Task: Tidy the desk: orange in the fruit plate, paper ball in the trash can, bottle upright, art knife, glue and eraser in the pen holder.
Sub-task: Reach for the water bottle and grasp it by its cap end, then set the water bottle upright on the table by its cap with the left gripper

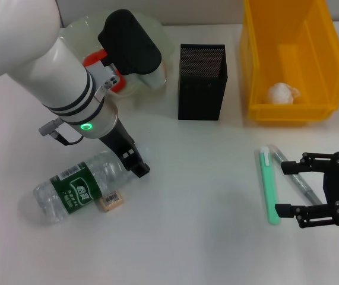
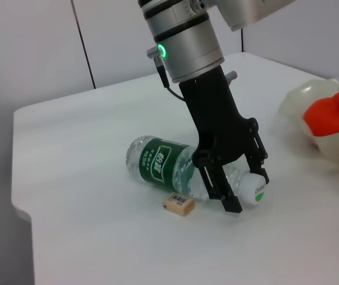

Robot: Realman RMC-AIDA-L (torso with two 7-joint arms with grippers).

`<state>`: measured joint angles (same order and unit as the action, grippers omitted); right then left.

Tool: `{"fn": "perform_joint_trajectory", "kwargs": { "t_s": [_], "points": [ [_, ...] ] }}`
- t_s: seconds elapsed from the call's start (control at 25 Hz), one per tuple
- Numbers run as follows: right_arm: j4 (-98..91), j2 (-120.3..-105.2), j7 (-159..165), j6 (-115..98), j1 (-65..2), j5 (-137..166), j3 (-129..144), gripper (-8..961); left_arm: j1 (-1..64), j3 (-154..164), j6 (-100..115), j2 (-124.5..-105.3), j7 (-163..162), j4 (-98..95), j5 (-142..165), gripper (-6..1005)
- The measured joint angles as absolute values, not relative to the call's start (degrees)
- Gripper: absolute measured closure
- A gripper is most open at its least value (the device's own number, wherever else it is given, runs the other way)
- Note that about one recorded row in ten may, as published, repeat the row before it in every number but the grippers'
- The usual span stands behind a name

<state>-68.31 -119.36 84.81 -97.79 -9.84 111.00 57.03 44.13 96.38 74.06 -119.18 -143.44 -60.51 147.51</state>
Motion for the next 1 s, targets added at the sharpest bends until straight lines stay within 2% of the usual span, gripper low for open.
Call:
{"fn": "perform_joint_trajectory", "kwargs": {
  "t_s": [0.6,0.88,1.0],
  "points": [
    [-67.76,-119.27,84.81,-97.37,-10.58,111.00,56.65,139,42.86,96.00,73.96,-119.12,-143.26,-61.78,147.84,533],
    [-67.76,-119.26,84.81,-97.38,-10.63,111.00,56.60,139,38.14,91.65,76.43,-118.69,-142.01,-70.96,147.52,555],
    [-67.67,-119.31,84.81,-97.38,-11.14,110.98,56.60,139,33.68,84.17,79.81,-118.66,-138.68,-77.96,145.21,556]
  ]
}}
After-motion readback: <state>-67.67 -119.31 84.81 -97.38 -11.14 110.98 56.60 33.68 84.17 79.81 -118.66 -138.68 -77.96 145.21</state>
